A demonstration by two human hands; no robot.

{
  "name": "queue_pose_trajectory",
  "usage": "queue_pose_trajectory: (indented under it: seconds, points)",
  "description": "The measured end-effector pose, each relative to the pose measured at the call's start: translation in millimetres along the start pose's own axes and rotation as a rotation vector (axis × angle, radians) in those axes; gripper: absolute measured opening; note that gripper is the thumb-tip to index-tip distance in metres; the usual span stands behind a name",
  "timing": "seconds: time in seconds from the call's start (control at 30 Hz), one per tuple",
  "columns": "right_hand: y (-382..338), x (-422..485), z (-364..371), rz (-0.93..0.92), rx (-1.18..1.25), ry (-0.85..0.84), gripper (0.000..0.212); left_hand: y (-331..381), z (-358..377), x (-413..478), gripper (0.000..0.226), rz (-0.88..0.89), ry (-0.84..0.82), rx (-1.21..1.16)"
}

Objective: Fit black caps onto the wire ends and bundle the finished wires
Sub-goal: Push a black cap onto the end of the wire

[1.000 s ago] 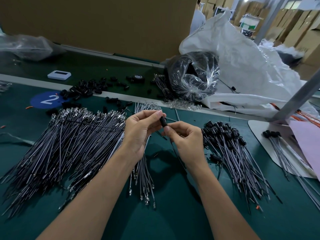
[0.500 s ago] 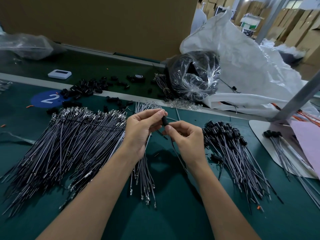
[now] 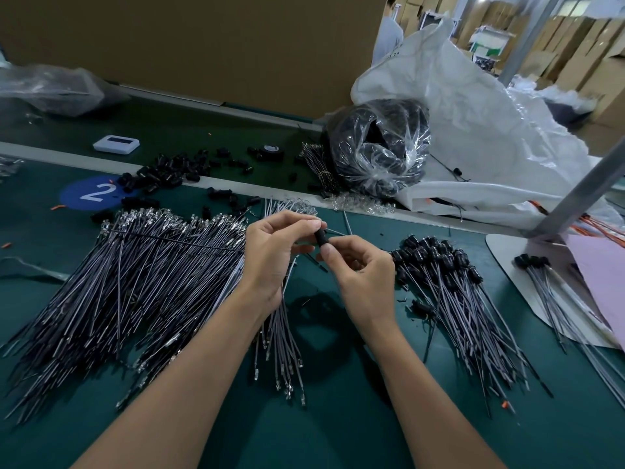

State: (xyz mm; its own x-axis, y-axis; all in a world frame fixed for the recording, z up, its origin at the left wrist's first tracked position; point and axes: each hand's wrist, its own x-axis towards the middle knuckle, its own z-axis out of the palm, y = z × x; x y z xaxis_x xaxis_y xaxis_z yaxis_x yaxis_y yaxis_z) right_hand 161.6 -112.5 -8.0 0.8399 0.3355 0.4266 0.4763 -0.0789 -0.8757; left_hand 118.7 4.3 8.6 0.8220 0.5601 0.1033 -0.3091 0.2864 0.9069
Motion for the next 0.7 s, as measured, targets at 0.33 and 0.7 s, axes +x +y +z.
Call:
queue_pose_trajectory:
  seconds: [0.33, 0.7]
  points:
    - [2, 4, -2, 0.055, 0.037, -0.076, 0.01, -1, -4, 2, 0.01, 0.04, -0.02, -0.05]
    - [5, 6, -5, 0.0, 0.016, 0.03, 0.01, -10, 3, -1, 0.029, 0.015, -0.173, 0.006]
